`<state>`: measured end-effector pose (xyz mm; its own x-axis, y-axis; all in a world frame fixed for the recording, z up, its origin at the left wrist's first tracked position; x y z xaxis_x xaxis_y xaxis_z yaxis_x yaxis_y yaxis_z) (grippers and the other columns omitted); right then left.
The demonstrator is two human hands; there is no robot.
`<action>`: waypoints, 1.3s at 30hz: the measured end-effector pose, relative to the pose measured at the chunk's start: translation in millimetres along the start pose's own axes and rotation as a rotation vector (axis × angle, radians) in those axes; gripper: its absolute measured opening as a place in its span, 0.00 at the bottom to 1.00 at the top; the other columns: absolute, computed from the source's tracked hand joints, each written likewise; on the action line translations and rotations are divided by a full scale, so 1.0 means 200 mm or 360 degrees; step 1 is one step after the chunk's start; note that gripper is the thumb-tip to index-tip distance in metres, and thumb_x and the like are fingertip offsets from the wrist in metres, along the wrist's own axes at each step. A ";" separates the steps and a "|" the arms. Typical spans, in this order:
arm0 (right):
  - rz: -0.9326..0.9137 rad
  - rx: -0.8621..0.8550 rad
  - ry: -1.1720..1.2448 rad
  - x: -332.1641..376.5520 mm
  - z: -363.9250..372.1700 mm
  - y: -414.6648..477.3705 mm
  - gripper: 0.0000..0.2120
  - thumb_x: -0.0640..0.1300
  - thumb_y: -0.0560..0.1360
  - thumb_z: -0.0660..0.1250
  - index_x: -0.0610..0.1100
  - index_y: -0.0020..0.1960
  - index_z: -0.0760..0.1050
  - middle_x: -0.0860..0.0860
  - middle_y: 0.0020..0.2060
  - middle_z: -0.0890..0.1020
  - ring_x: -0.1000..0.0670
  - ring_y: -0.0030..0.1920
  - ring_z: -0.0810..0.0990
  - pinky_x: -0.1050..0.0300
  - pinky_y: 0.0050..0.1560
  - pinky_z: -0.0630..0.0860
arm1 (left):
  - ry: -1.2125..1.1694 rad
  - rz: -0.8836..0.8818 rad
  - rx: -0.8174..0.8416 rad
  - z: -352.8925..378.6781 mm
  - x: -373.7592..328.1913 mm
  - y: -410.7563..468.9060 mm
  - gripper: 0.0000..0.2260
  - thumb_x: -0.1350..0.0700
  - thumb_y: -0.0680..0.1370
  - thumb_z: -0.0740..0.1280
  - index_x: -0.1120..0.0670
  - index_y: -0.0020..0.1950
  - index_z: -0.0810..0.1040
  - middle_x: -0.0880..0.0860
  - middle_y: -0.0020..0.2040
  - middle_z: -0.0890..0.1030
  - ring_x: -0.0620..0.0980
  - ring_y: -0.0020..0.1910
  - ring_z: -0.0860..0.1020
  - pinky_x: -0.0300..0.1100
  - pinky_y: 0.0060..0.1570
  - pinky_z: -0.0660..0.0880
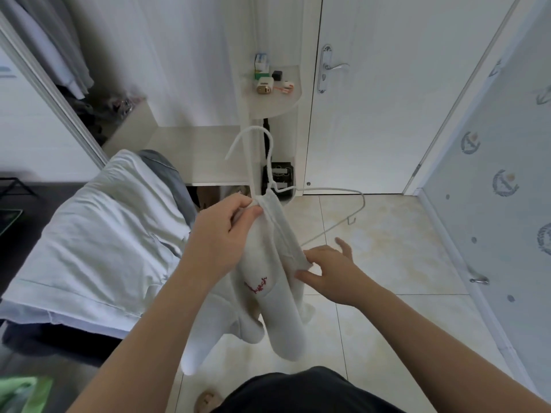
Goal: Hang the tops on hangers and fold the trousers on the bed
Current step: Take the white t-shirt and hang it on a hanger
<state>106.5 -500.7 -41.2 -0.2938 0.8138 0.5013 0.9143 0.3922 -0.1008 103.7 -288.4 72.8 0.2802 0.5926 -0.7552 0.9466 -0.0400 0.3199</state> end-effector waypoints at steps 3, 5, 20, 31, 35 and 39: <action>0.0068 0.0067 -0.0196 -0.14 0.05 -0.01 0.14 0.62 0.79 0.62 0.54 0.54 0.77 0.57 0.53 0.81 0.56 0.72 0.66 0.37 0.75 0.33 | 0.0008 -0.0007 -0.0018 -0.06 0.05 -0.01 0.08 0.52 0.81 0.68 0.50 0.42 0.79 0.52 0.30 0.71 0.45 0.30 0.68 0.35 0.33 0.64; 0.0118 0.0105 -0.0288 -0.22 0.06 -0.02 0.12 0.63 0.79 0.61 0.56 0.53 0.76 0.57 0.52 0.80 0.54 0.72 0.67 0.34 0.75 0.34 | 0.0046 -0.0018 -0.0016 -0.12 0.09 -0.02 0.08 0.52 0.81 0.68 0.48 0.42 0.80 0.52 0.31 0.73 0.45 0.30 0.69 0.35 0.33 0.64; -0.0250 -0.0376 0.0397 -0.07 -0.35 -0.04 0.03 0.44 0.78 0.70 0.45 0.48 0.80 0.54 0.46 0.80 0.58 0.48 0.78 0.64 0.51 0.71 | 0.0205 -0.0030 0.0518 -0.09 0.19 -0.10 0.07 0.49 0.82 0.66 0.42 0.50 0.84 0.50 0.34 0.82 0.48 0.35 0.79 0.40 0.39 0.73; -0.0080 -0.0381 0.0825 0.18 -0.39 -0.08 0.14 0.57 0.71 0.73 0.50 0.45 0.72 0.58 0.31 0.74 0.60 0.31 0.68 0.66 0.34 0.65 | 0.0125 0.0110 0.0646 0.02 0.11 -0.06 0.07 0.54 0.79 0.71 0.42 0.49 0.85 0.35 0.40 0.83 0.39 0.43 0.80 0.28 0.41 0.69; -0.0003 -0.0398 0.0920 0.07 -0.48 -0.12 0.07 0.45 0.77 0.71 0.51 0.40 0.83 0.52 0.30 0.78 0.59 0.31 0.71 0.67 0.36 0.66 | 0.0134 0.0081 0.0352 -0.08 0.23 -0.04 0.09 0.58 0.78 0.72 0.42 0.47 0.85 0.31 0.40 0.82 0.35 0.43 0.80 0.23 0.42 0.70; 0.0033 -0.0395 0.0815 0.01 -0.55 -0.16 0.12 0.46 0.79 0.68 0.52 0.38 0.82 0.44 0.36 0.78 0.53 0.33 0.71 0.58 0.37 0.67 | 0.0132 0.0086 0.0245 -0.10 0.28 -0.02 0.13 0.60 0.80 0.69 0.40 0.48 0.82 0.29 0.43 0.81 0.32 0.45 0.79 0.21 0.44 0.69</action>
<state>107.4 -558.4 58.6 -0.1588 0.4844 0.8603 0.9748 0.2152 0.0588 112.5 -239.2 41.4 0.3234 0.6502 -0.6875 0.9455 -0.1928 0.2624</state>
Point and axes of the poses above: each hand's wrist, its own y-axis towards the middle knuckle, its own z-axis out of the palm, x = y × z, the point moved 4 cm from there along y, towards the middle knuckle
